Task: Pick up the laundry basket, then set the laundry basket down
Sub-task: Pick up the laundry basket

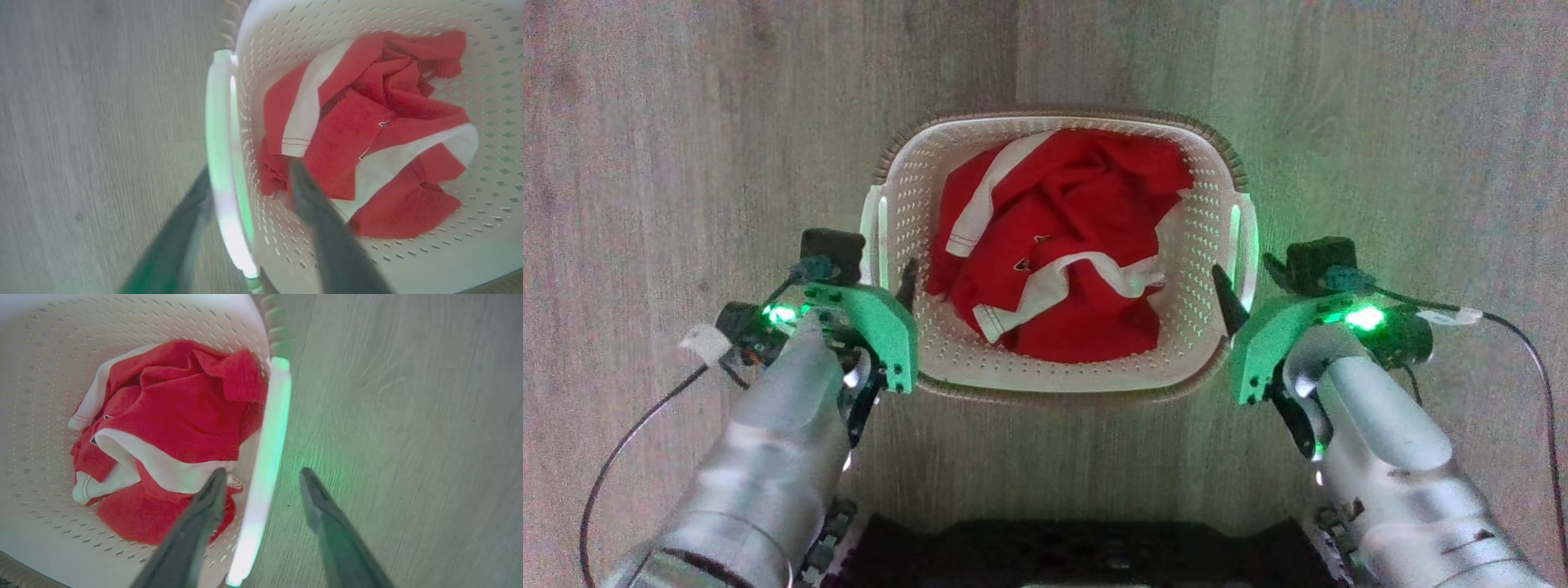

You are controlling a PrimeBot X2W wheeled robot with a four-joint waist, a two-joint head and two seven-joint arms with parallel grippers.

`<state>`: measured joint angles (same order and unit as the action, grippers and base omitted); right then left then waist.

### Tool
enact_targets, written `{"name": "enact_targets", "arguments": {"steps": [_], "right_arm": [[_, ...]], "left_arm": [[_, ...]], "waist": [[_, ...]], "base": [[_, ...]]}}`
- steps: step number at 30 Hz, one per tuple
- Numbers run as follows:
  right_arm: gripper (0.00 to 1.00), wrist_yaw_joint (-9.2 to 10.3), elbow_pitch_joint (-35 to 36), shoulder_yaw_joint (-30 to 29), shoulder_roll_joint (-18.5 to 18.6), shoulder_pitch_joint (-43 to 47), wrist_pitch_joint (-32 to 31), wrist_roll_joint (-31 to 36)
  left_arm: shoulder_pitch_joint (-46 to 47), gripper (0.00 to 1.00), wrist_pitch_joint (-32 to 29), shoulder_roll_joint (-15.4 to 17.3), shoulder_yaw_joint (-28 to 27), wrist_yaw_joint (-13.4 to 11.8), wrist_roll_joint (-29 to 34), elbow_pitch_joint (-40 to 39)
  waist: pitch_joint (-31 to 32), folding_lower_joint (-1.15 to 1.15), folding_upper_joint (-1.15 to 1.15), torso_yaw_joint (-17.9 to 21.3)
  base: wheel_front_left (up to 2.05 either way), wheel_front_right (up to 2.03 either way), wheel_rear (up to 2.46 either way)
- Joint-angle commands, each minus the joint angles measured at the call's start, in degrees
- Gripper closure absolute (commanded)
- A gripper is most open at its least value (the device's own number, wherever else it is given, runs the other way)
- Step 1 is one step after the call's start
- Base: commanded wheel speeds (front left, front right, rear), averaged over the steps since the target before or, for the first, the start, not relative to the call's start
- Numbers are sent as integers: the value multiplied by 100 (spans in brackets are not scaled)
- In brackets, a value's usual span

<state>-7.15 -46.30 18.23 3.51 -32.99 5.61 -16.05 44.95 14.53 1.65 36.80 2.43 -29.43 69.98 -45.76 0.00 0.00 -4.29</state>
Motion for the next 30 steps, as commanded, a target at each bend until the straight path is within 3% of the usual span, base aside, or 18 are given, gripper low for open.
{"name": "enact_targets", "arguments": {"steps": [1, 2, 3, 21, 30], "right_arm": [[100, -34, 49, 141, -63, 150, -17, -24], [100, -34, 48, 157, -63, 149, -23, -21], [100, -34, 47, 166, -63, 149, -26, -23], [100, -34, -5, 110, -63, 127, -74, -74], [100, -34, -100, 192, -63, 37, -256, -210]], "left_arm": [[-24, 30, 47, 122, -47, -15, -50, 20], [-18, 61, 47, 122, -20, -8, -79, 23], [-11, 100, 47, 122, 6, 2, -110, 24], [64, 100, 47, 122, 350, 33, -381, 32], [71, 100, 39, 122, 575, 181, -378, 224]], "waist": [[-7, 0, 0, -8], [-14, 0, 0, -13], [-19, 0, 0, -17], [72, 0, 0, -11], [289, 0, 0, 24]], "base": [[0, 0, 0], [0, 0, 0], [0, 0, 0], [0, 0, 0], [0, 0, 0]]}}
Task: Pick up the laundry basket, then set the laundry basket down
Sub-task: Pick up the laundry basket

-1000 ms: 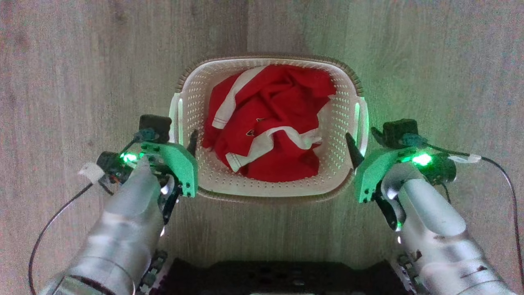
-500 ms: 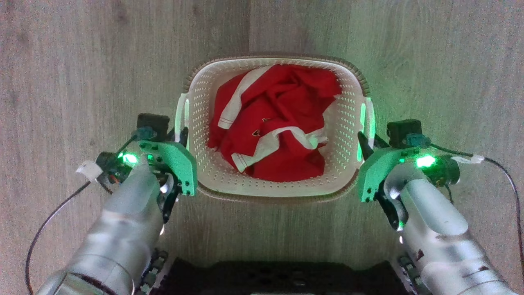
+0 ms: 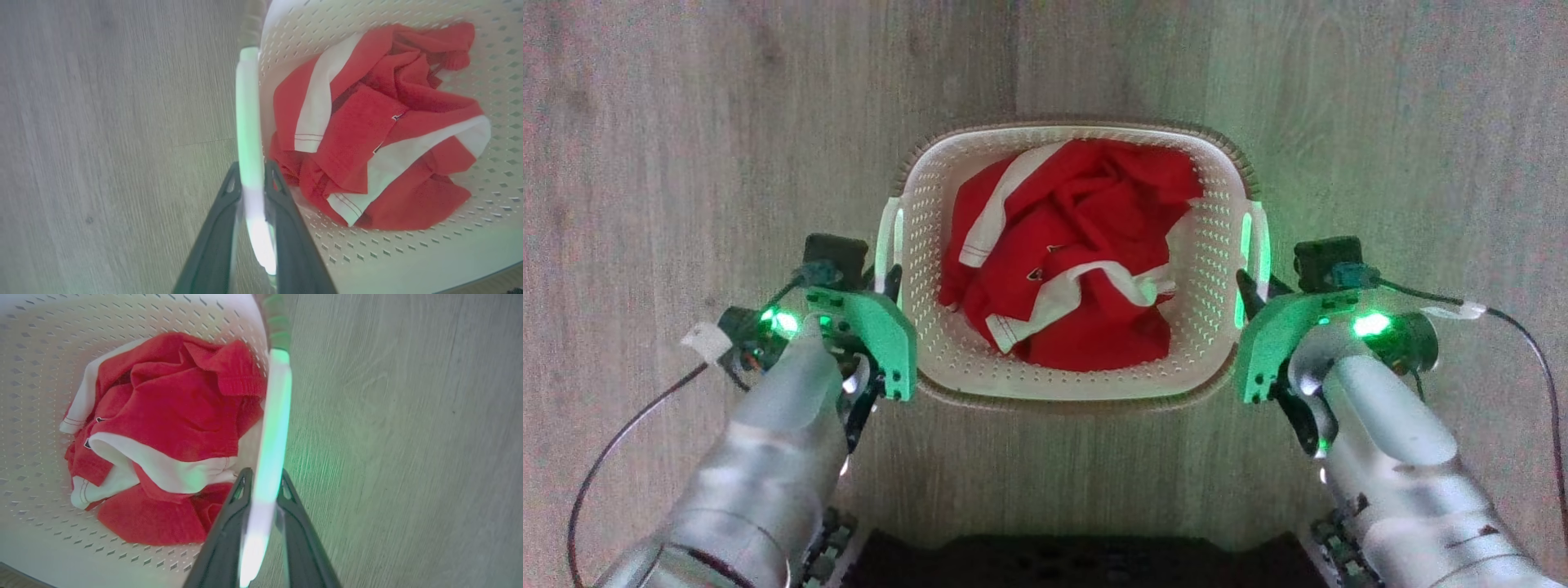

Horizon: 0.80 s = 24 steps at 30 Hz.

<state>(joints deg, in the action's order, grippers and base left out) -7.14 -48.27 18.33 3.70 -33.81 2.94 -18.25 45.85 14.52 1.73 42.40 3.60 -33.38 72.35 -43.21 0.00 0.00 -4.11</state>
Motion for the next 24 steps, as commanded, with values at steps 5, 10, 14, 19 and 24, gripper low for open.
{"name": "enact_targets", "arguments": {"steps": [5, 10, 14, 19, 24], "right_arm": [[100, -35, 17, 267, -82, 72, -150, -78], [100, -35, -35, 357, -82, 54, -295, -192], [100, -35, -101, 494, -82, 26, -469, -268], [100, -35, -243, 644, -82, 13, -694, -262], [100, -35, -241, 878, -82, 74, -925, -432]], "left_arm": [[-38, 100, -69, 115, 139, 159, 5, 61], [-60, 100, -196, 119, 216, 234, -7, 101], [-112, 100, -330, 164, 280, 293, -25, 126], [-206, 100, -520, 194, 388, 351, -52, 140], [-340, 100, -691, 238, 531, 379, -70, 146]], "waist": [[239, 0, 0, 27], [426, 0, 0, 51], [613, 0, 0, 98], [897, 0, 0, 142], [1252, 0, 0, 189]], "base": [[0, 0, 0], [0, 0, 0], [0, 0, 0], [0, 0, 0], [0, 0, 0]]}}
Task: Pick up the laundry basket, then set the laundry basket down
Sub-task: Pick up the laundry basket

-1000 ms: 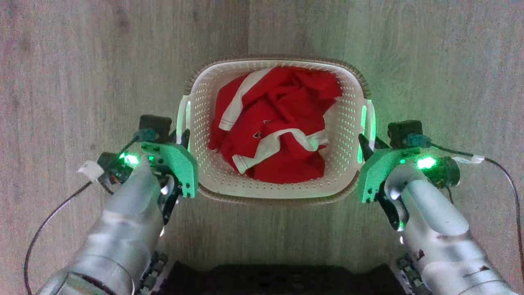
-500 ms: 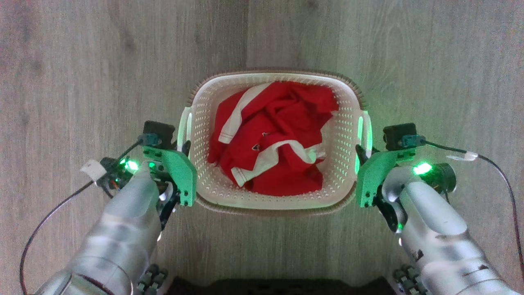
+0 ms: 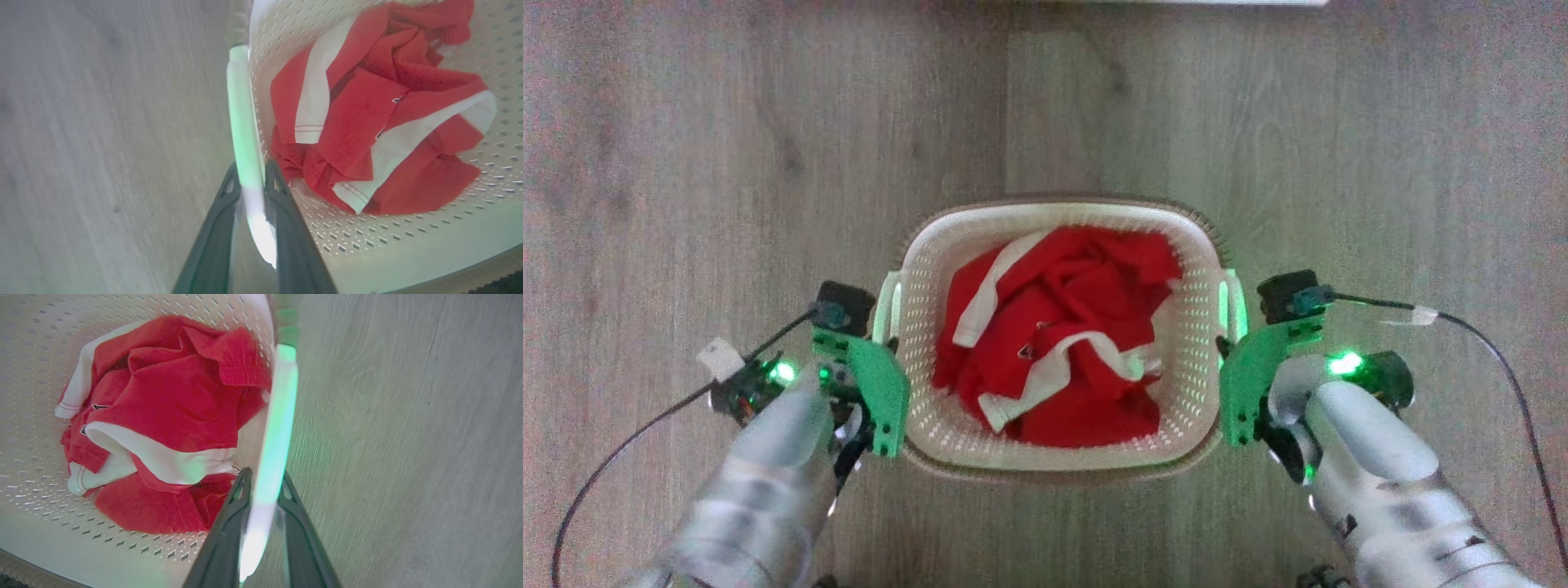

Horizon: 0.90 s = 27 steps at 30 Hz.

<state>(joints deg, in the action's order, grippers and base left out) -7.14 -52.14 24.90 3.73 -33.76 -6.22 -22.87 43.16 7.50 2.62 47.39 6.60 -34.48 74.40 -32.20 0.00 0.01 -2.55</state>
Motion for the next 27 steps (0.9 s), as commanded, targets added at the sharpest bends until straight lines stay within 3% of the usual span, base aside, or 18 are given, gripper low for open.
{"name": "enact_targets", "arguments": {"steps": [1, 10, 27], "right_arm": [[100, -35, 163, 276, -85, 85, -62, -10], [100, -35, 369, 591, -85, 247, -524, -285], [100, -35, 1015, 661, 27, 784, -1285, -420]], "left_arm": [[-101, 100, -23, 162, 65, 82, 36, -58], [-386, 100, -348, 333, 407, 88, -200, -372], [-803, 100, -833, 1024, 1018, 88, -792, -1295]], "waist": [[225, 0, -1, 43], [902, 0, -1, 114], [2047, 0, -1, 110]], "base": [[0, 0, 0], [0, 0, 0], [0, 0, 0]]}}
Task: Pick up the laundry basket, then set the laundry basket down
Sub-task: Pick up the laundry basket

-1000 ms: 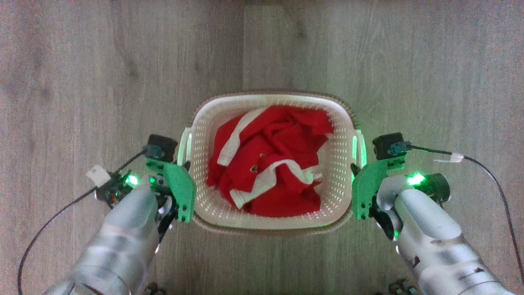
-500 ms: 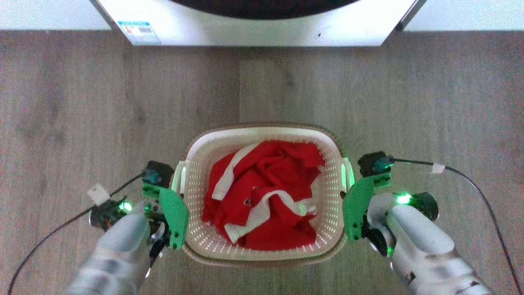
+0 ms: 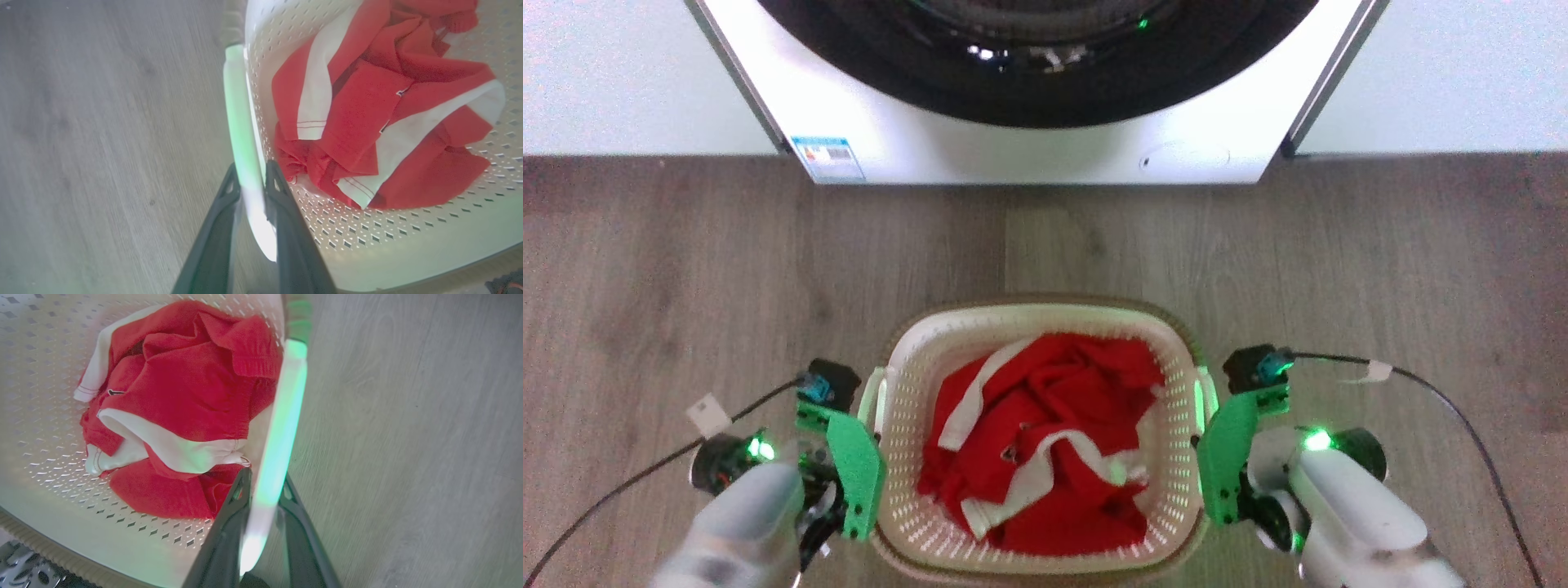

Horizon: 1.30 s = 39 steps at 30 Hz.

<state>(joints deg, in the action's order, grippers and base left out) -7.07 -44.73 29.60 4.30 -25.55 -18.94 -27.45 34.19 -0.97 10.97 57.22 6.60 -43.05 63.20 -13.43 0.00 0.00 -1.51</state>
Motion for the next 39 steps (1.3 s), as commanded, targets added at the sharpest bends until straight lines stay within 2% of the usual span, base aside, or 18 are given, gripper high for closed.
{"name": "enact_targets", "arguments": {"steps": [1, 9, 19, 27, 39], "right_arm": [[100, -42, 275, 191, -30, -37, -14, 38], [100, -42, 789, 227, 86, 380, -620, -46], [100, -42, 1290, 136, 106, 750, -1102, 13], [100, -42, 1572, 0, 137, 941, -1318, 117], [100, -42, 1847, -92, 156, 1103, -1546, 205]], "left_arm": [[94, 100, 15, 189, 34, 88, 65, -175], [-202, 100, -480, 678, 249, 89, -238, -877], [-456, 100, -1129, 1228, 278, 23, -468, -1782], [-664, 100, -1447, 1569, 259, -274, -567, -2568], [-855, 100, -1740, 1894, 248, -605, -660, -3345]], "waist": [[170, 0, 0, 7], [707, 0, 0, 53], [1011, 0, 0, 145], [1036, 0, 0, 141], [1013, 0, 0, 116]], "base": [[0, 0, 0], [0, 0, 0], [0, 0, 0], [0, 0, 0], [0, 0, 0]]}}
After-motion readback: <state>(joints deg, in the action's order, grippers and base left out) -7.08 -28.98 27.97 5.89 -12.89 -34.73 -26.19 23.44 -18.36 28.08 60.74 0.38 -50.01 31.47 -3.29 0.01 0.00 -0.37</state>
